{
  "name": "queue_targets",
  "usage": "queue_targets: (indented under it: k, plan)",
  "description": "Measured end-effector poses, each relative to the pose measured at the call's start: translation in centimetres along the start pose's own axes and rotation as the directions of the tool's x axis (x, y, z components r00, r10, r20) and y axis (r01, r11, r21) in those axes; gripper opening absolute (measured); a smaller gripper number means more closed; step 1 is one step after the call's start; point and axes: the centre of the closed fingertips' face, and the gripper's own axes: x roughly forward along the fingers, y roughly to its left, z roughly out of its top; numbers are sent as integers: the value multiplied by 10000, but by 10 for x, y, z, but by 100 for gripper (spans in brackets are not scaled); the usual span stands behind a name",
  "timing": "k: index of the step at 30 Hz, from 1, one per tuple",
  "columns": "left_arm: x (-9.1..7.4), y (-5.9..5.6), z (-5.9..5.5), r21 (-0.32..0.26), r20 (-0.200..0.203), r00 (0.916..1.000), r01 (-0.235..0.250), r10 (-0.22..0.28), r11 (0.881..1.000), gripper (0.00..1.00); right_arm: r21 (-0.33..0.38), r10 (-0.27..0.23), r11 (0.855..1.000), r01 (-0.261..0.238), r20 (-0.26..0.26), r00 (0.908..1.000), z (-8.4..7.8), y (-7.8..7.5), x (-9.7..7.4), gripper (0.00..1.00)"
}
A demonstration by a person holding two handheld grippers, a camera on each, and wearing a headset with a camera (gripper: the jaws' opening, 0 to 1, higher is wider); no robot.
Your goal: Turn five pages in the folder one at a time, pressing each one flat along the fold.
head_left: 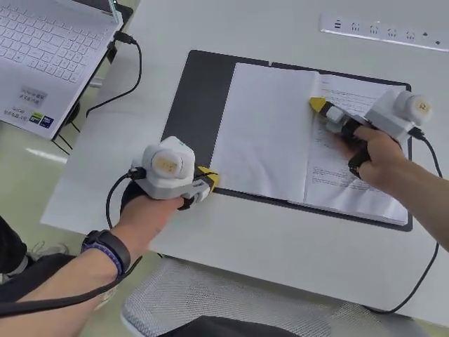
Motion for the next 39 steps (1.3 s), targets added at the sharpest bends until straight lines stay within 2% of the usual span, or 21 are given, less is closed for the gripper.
queue_targets:
  k: [2, 4, 12, 17, 19, 21, 27, 30, 34, 39]
  plan:
    - [0, 0, 0, -20, -10, 10000, 50, -51, 10000, 0, -347, 119, 9993, -125, -185, 9998, -7, 8, -6, 0]
    - [0, 0, 0, -6, -51, 9999, 93, -93, 10000, 0, -517, 169, 9985, -185, -316, 9994, -10, 5, -9, 0]
    - [0, 1, 0, -96, -7, 10000, 96, -96, 9999, 0, -1069, 300, 9936, -377, -724, 9969, -30, 19, -25, 0]
    - [0, 0, -1, -45, -11, 9999, 103, -103, 9999, 0, -867, 459, 9949, -521, -726, 9963, -40, 24, -35, 0]
    - [0, 1, -1, -87, 37, 9999, 116, -116, 9999, 0, -779, 554, 9950, -624, -884, 9945, -46, 28, -39, 0]
    - [0, 1, 0, -114, 47, 9999, 125, -124, 9999, 0, -995, 601, 9925, -713, -1108, 9920, -53, 31, -43, 0]
    - [0, 0, -1, -88, 33, 9999, 138, -137, 9999, 0, -981, 754, 9912, -890, -1347, 9880, -69, 38, -55, 0]
    - [0, 0, -1, -95, 33, 9999, 154, -153, 9998, 0, -1220, 668, 9888, -856, -1500, 9864, -76, 41, -61, 0]
    - [0, 0, -1, -109, 38, 9999, 157, -156, 9998, 0, -1470, 818, 9830, -1097, -1844, 9794, -90, 49, -69, 0]
    - [0, -1, -1, -91, 22, 9999, 155, -155, 9998, 0, -1288, 931, 9846, -1186, -1887, 9776, -101, 51, -78, 0]
